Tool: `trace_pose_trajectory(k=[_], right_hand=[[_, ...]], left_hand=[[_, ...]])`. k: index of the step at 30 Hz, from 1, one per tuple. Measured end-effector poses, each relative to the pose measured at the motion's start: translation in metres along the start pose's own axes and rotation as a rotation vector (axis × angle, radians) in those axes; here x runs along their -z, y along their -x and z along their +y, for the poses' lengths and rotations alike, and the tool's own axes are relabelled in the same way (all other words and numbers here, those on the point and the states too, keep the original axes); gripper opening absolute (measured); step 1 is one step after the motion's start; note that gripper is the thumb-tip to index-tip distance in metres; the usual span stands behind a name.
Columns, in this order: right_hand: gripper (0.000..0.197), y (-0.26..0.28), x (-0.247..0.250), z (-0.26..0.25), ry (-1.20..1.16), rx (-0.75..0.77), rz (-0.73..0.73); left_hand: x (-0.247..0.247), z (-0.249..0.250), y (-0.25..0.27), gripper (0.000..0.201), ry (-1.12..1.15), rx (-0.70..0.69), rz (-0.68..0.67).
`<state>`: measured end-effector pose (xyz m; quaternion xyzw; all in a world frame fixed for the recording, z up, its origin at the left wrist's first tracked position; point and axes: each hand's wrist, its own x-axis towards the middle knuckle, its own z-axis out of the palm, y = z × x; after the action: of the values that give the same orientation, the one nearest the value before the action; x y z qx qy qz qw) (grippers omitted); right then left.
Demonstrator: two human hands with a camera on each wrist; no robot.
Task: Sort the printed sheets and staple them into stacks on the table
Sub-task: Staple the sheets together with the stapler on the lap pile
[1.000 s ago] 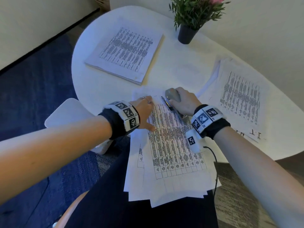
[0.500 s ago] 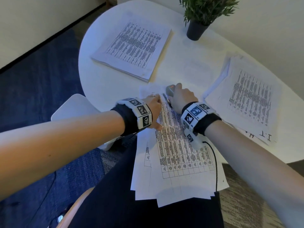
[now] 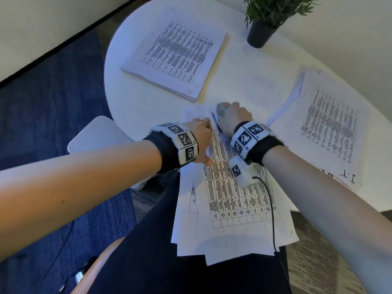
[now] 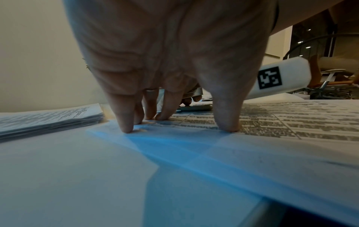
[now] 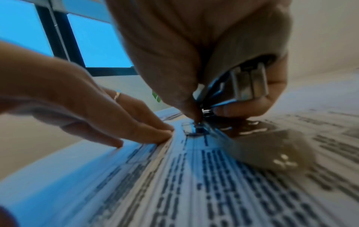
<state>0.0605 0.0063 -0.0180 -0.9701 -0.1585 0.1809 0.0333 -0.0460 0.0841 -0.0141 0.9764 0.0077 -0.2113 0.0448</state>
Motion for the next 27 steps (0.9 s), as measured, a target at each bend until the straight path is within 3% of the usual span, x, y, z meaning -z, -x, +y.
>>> trace_pose_trajectory(k=[2, 6, 11, 17, 22, 27], right_hand=[[0.045, 0.000, -0.001, -0.003, 0.012, 0.024, 0.034], [0.035, -0.003, -0.001, 0.002, 0.191, 0.235, 0.164], [0.040, -0.003, 0.003, -0.007, 0.001, 0.034, 0.080], [0.048, -0.015, 0.024, 0.000, -0.239, 0.007, 0.016], [0.041, 0.012, 0.008, 0.011, 0.026, 0.239, 0.009], [0.038, 0.019, 0.000, 0.003, 0.119, 0.277, 0.053]], left_hand=[[-0.001, 0.000, 0.001, 0.080, 0.016, -0.002, 0.007], [0.001, 0.003, 0.000, 0.078, 0.037, 0.012, -0.013], [-0.002, 0.002, -0.001, 0.084, 0.047, -0.006, 0.016], [-0.001, 0.000, 0.001, 0.090, 0.071, 0.004, 0.003], [-0.002, -0.009, 0.003, 0.074, 0.113, 0.013, 0.014], [-0.010, -0.019, 0.012, 0.079, 0.102, 0.097, 0.075]])
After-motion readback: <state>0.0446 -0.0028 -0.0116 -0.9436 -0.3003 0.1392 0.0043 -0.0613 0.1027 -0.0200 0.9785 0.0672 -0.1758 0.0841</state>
